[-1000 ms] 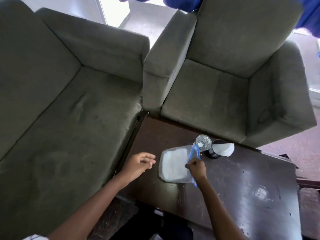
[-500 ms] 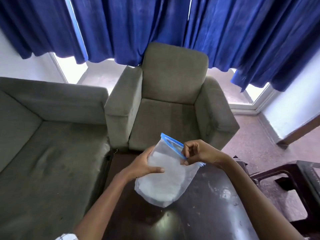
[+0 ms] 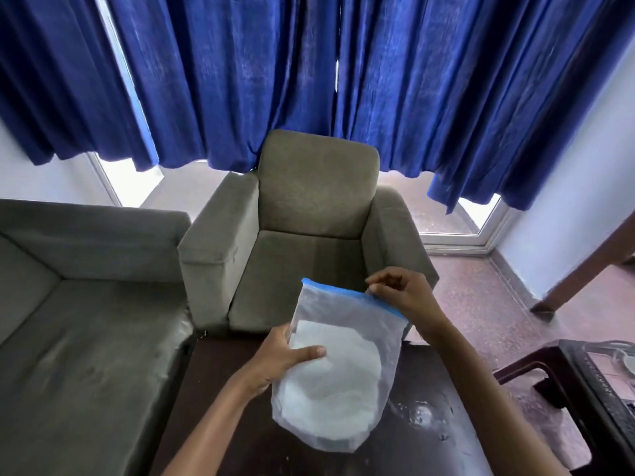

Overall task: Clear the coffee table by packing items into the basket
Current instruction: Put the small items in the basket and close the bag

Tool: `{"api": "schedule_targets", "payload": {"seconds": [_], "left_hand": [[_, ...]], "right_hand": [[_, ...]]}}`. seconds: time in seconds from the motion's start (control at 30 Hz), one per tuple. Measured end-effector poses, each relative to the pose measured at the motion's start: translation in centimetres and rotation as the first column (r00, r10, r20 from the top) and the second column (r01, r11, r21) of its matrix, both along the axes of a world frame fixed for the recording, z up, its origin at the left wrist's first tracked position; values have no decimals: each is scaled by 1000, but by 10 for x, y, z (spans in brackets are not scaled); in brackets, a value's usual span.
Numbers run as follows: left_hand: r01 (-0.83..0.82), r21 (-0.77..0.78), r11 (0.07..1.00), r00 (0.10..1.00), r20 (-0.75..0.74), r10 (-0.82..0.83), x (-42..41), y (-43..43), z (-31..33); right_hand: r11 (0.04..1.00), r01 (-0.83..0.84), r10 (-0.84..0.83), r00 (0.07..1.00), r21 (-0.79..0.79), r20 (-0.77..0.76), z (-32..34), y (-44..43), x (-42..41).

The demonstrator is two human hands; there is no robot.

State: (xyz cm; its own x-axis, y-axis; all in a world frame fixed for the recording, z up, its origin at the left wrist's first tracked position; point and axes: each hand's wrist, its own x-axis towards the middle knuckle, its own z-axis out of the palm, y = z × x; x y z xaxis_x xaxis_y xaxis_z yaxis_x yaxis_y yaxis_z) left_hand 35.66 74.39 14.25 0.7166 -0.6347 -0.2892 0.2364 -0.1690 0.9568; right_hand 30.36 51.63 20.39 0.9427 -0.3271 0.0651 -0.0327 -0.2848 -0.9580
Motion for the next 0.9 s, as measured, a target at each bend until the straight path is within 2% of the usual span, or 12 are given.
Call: {"api": "schedule_targets", "payload": {"seconds": [0.1,0.17,0.27,0.37,0.43,0.53,0.67,0.8,0.9], "left_hand": [[-78,-53,996,995,-59,75,-9,-7,3],[-137,-91,986,988,-87,129,-12,-11,4],[-200,-130,971,977,-105,187,-18,-18,7],[-260,-130,957,963,-109,247,-23,-23,7],[-255,-149,955,964,-122,238,-23,-21,8],[-152,-195,969,985,-111,133,-21,-15,10],[-233,-141,962,972,-57,227,-16,-10,3],[-252,-143,957,966,23,258,-5,-5,5],[-224,-63,973,969,89,229,2,1,4]], "right_hand": [[938,331,-340,935,98,99,-3,-14,-22],[885,409,-419,908,222,-1,-15,-16,-42],[875,289,-216,951,389,-221,-37,1,-67],[849,166,-55,972,502,-228,-43,20,-75],[846,181,-118,981,501,-154,-45,26,-71],[846,287,-284,956,449,-74,-43,27,-63],[830,346,-372,928,437,-27,-43,27,-53],[874,294,-314,949,388,-13,-47,28,-45],[911,166,-150,986,378,-71,-48,24,-42]]}}
